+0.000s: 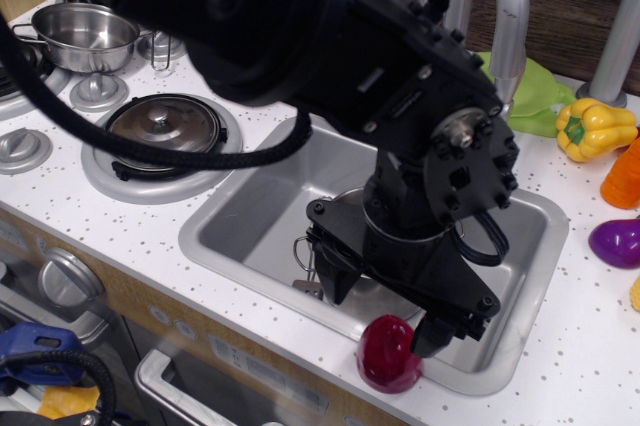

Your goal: Put sweet potato in pot which is in sink

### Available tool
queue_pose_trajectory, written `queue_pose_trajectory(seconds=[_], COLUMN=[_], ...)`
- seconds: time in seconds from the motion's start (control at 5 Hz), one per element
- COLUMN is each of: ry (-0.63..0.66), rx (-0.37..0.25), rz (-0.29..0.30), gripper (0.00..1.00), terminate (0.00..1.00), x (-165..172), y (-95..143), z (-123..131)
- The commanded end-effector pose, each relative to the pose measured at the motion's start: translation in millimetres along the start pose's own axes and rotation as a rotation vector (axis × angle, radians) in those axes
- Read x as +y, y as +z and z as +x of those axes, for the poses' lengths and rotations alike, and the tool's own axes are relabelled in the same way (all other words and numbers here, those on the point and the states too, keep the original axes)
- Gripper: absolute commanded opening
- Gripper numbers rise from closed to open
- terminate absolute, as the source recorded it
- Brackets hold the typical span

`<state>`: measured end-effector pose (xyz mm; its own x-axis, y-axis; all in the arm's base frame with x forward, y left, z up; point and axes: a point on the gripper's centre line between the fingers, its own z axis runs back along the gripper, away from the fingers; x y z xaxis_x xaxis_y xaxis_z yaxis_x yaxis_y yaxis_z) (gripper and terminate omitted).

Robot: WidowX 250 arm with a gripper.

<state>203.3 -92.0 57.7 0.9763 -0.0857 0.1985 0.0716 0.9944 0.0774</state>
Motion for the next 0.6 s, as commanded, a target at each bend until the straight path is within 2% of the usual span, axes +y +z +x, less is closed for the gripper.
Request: queue_pose_trajectory(seconds=[0.0,0.4], ry=[0.0,0.008], rx=[0.0,-0.053], rz=[0.0,-0.07], gripper=[1.0,1.0], terminate=[0.0,0.0], x=[0.0,-2.5], y=[0.0,-28.8], z=[0.0,-1.8])
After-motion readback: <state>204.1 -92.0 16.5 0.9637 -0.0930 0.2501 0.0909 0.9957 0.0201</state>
